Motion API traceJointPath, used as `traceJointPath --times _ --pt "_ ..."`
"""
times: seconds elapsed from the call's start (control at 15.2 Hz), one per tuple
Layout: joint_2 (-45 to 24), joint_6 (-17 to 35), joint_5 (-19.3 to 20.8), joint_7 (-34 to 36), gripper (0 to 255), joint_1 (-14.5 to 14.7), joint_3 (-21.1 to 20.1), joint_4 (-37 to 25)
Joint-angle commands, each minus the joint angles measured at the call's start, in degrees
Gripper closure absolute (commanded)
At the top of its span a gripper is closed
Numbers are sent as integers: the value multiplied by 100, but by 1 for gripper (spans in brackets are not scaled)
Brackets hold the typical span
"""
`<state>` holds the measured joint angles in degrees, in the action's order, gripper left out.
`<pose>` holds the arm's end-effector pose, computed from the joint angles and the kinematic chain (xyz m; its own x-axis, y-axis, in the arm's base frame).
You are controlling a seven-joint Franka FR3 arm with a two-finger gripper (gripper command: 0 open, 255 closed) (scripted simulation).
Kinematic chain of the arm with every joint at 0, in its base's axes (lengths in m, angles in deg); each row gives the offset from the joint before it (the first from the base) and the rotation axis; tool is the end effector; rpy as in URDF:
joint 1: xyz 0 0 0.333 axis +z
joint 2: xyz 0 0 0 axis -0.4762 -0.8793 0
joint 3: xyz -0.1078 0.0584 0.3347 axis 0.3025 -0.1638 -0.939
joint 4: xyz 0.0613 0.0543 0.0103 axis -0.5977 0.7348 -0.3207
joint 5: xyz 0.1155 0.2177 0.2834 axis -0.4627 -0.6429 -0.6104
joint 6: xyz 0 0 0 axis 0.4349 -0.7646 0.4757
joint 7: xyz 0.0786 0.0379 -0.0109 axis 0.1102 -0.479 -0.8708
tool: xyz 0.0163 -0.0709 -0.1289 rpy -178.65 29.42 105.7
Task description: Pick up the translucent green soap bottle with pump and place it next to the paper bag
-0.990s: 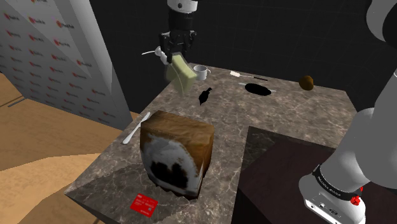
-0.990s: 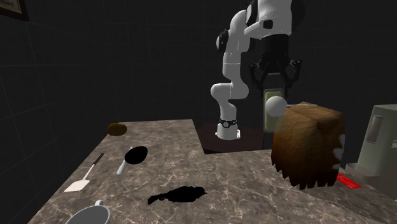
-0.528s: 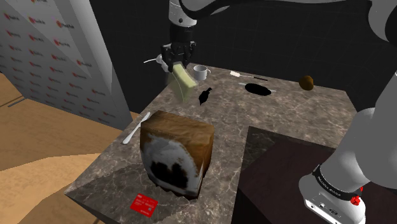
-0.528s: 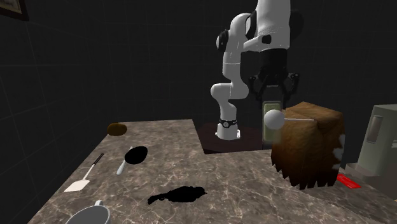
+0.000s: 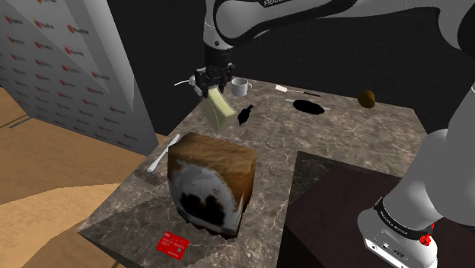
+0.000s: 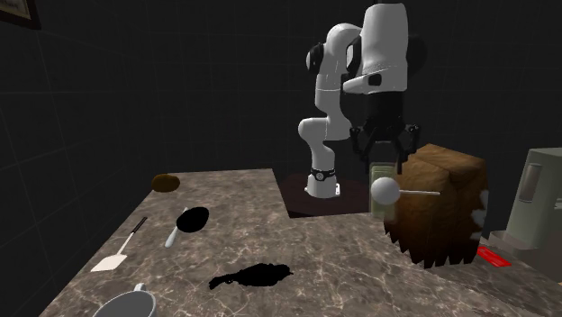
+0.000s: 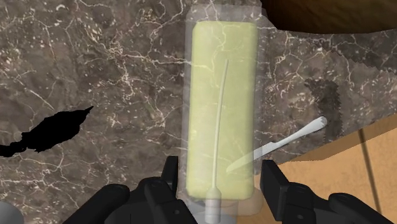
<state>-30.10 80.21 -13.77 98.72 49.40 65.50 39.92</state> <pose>0.5762 0.2586 0.5108 0.9849 0.0429 0.1676 0.0584 -0.9944 -0.0885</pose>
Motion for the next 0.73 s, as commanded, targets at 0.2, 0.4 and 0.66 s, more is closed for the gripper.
traceJointPath --times 0.2,0.4,0.66 --pt "-44 373 -1 -9 255 -2 2 323" --pt "-94 590 0 -11 255 -1 2 490" --pt "-176 875 3 -14 255 0 3 693"
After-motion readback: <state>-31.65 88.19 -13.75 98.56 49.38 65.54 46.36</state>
